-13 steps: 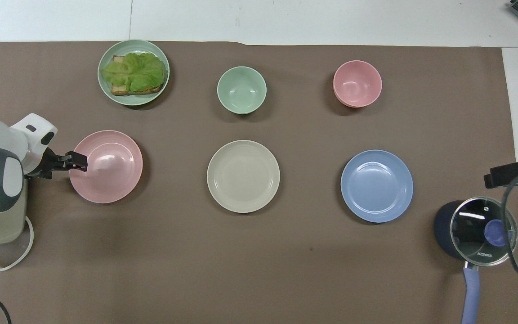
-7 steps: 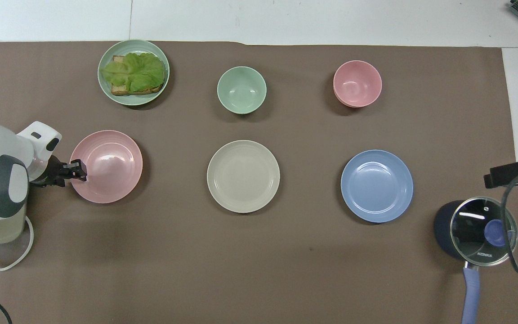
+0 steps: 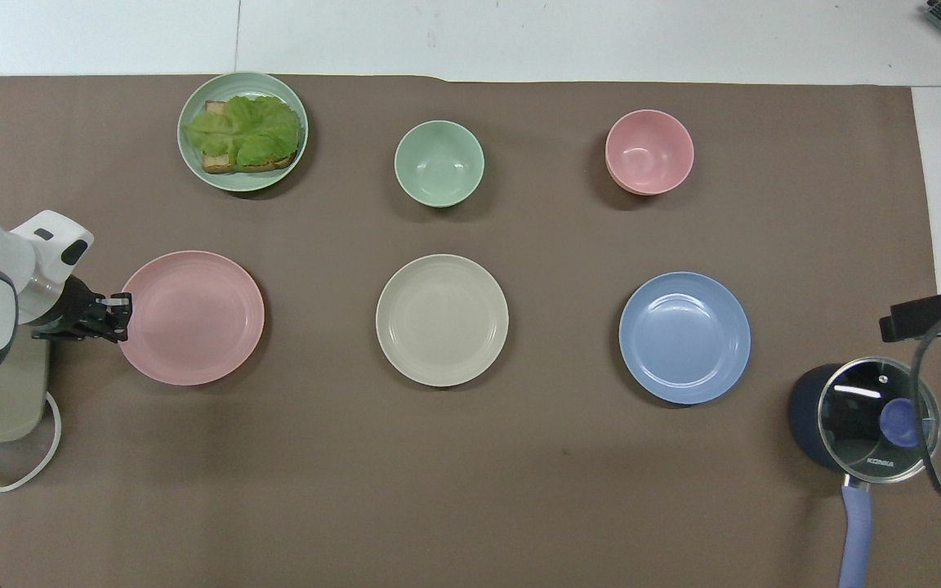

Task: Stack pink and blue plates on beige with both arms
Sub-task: 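Lift the pink plate with the left gripper onto the beige plate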

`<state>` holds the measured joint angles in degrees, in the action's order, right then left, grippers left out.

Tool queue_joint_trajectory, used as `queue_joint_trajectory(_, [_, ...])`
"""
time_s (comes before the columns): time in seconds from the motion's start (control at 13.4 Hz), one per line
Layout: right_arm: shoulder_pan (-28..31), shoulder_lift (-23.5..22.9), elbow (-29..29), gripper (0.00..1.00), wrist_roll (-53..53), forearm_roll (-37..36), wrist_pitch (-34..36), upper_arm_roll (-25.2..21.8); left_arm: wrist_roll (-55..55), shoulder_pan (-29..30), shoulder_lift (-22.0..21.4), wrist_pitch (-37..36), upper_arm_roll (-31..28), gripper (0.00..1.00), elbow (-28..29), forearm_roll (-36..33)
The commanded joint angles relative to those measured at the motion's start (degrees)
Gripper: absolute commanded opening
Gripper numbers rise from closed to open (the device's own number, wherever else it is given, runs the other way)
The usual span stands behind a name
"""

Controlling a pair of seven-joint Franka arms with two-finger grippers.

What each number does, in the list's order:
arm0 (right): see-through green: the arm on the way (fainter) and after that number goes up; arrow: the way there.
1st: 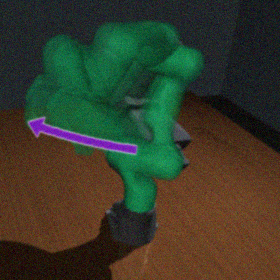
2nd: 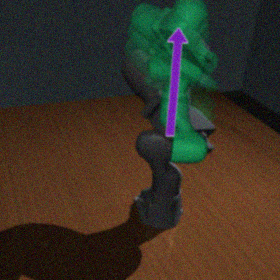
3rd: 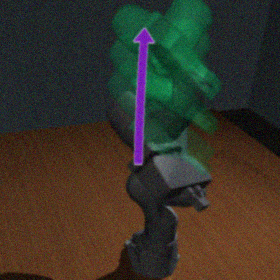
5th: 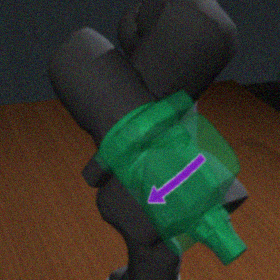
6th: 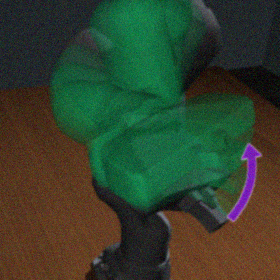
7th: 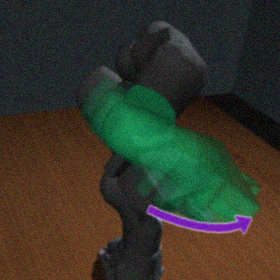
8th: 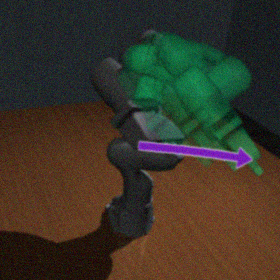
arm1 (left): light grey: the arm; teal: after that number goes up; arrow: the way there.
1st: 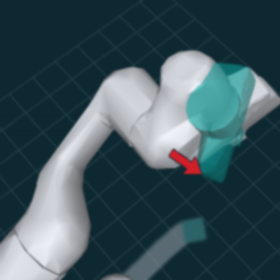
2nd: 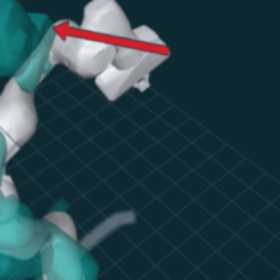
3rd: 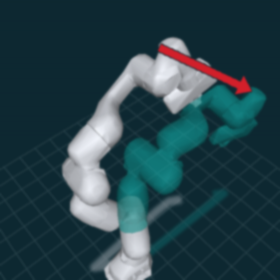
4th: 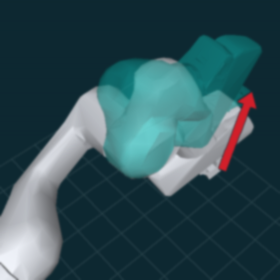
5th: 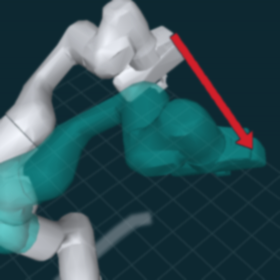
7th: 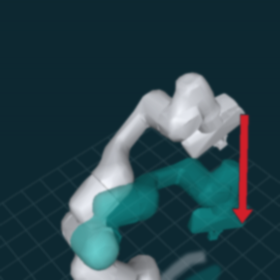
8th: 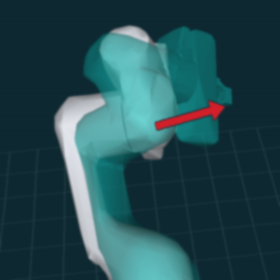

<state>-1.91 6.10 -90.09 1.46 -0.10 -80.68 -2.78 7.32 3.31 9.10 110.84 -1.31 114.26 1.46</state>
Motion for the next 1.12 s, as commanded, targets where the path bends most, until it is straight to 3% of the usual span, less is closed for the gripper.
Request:
queue_joint_trajectory(0.0, [0.33, 1.37, -1.84, 1.0, 0.38, -0.96, -1.06, 0.14, 0.06, 0.65, -0.4, -10.0, 0.08, 0.0, -7.63, 3.89])
queue_joint_trajectory(0.15, [0.33, 1.46, -1.75, 1.0, 0.38, -0.96, -1.14, 0.06, 0.23, 0.48, -1.97, -10.82, 0.08, 0.0, -7.74, 10.73])
queue_joint_trajectory(0.52, [0.42, 1.37, -1.75, 1.0, 0.56, -0.87, -1.06, -0.21, 1.46, -6.19, -3.73, -8.11, 0.7, 0.0, -4.76, 20.41])
queue_joint_trajectory(0.82, [0.33, 1.37, -1.75, 1.0, 0.47, -0.87, -1.06, -0.21, 13.65, -17.25, -5.23, 1.9, 0.7, 0.0, -1.15, 21.92])
queue_joint_trajectory(1.04, [0.42, 1.37, -1.75, 1.0, 0.47, -0.87, -1.14, -0.21, 20.69, -22.36, -5.24, 6.39, 0.7, 0.0, -0.1, 21.92])
